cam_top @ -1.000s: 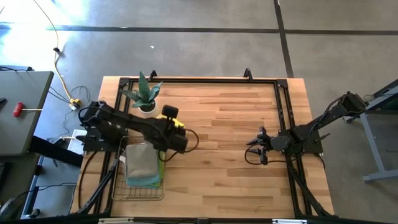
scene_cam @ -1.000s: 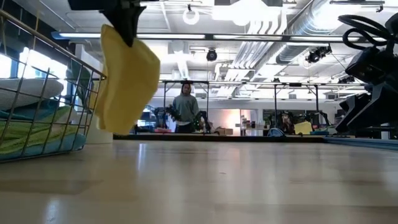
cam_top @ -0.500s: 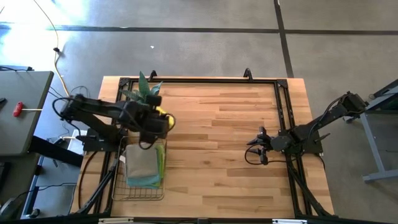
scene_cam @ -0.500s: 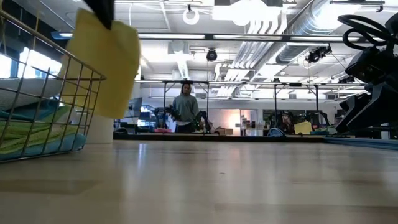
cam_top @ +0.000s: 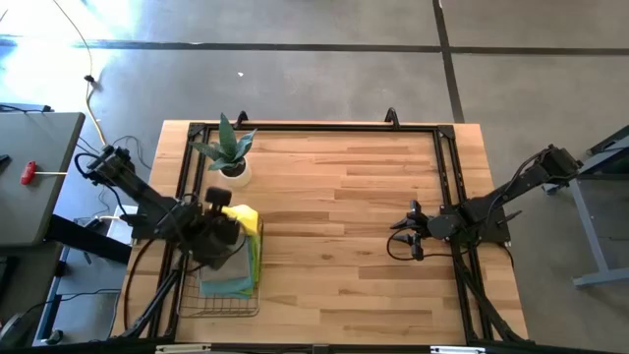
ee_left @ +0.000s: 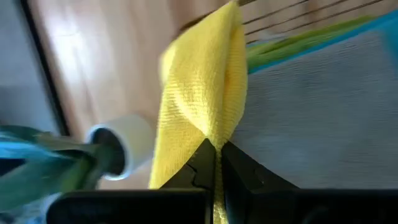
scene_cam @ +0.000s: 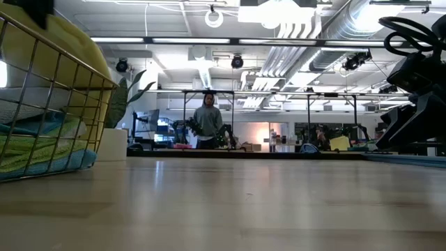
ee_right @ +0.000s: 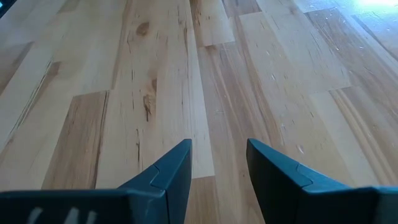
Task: Fold microfiber towels
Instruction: Put the yellow microfiber towel into the wire basket
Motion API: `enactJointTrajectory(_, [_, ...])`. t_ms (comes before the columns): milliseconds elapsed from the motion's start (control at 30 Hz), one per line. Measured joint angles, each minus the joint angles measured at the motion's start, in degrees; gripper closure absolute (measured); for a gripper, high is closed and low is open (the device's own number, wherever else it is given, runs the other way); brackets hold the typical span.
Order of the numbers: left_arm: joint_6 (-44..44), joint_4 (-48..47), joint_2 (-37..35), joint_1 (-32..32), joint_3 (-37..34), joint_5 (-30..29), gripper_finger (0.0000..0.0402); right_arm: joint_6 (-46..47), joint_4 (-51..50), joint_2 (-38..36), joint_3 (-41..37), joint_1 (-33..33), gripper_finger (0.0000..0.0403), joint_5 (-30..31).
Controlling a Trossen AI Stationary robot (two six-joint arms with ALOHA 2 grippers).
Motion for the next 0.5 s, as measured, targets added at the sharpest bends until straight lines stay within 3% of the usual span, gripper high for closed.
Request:
enactJointTrajectory(267, [-13.79, 6.63, 1.31, -14.11, -0.09, 4.66, 0.0399, -0.01, 0.00, 0.00, 0.00, 0.00, 0.0256, 0.01])
enactJointTrajectory(500, [-20.36, 10.24, 8.55, -20.85, -0.09, 4.84, 0.0399, 0.00, -0.02, 0.00, 0.00, 0.02, 0.0256, -0.01])
